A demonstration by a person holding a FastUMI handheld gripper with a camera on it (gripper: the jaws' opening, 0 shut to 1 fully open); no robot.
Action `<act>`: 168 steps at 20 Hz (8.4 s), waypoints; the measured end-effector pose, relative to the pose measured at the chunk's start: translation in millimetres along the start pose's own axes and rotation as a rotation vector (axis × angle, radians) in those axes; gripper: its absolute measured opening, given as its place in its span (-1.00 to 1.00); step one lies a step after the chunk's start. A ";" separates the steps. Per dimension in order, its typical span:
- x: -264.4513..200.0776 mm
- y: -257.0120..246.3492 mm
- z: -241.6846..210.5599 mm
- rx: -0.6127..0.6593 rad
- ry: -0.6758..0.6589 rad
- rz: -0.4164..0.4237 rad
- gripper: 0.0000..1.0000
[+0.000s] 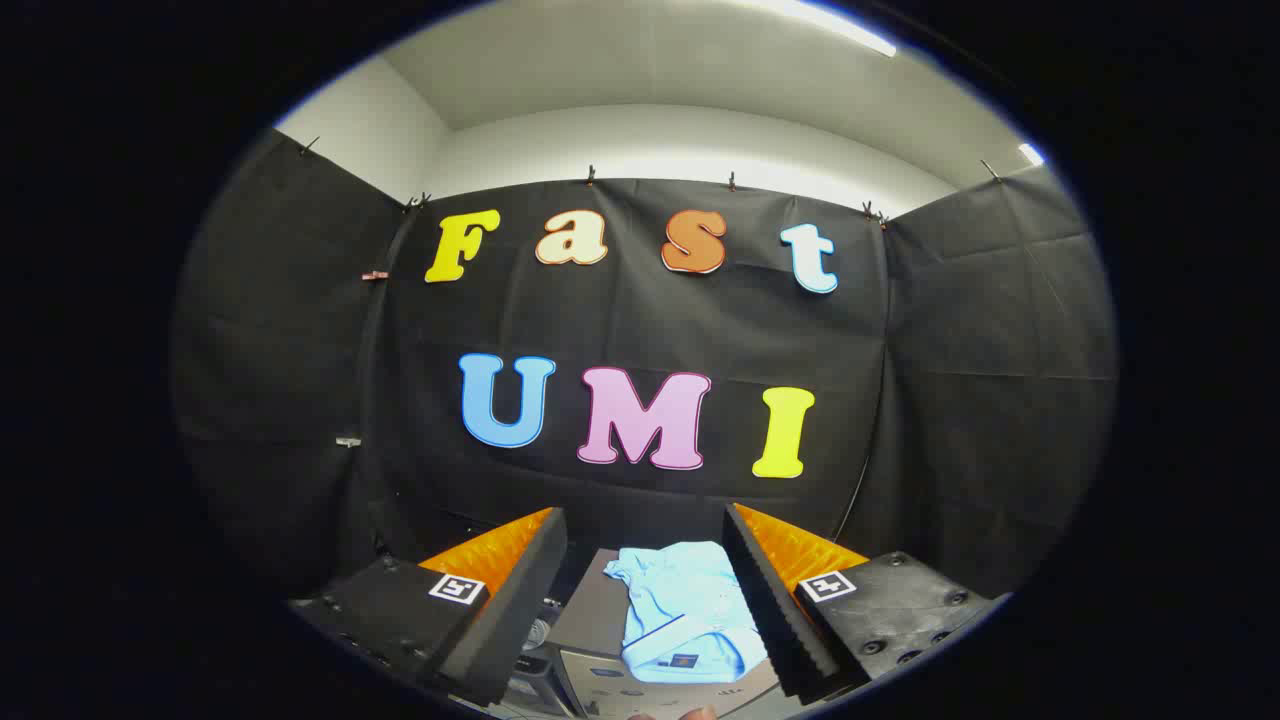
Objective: Put the clothes into the washing machine and then close the washing machine lid.
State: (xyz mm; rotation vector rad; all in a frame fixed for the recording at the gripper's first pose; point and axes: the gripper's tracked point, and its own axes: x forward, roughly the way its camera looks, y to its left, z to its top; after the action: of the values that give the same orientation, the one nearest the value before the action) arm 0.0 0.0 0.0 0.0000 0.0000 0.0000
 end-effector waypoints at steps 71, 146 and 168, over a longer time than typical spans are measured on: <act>222.6 -111.3 -312.9 0.291 0.762 -0.097 -0.74; 259.0 258.2 -344.1 0.185 0.872 0.221 0.99; 432.0 255.3 -335.9 0.149 0.810 0.149 0.98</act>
State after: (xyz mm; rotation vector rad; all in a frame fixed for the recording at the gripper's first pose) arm 432.0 255.3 -335.9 0.1495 0.8099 0.1490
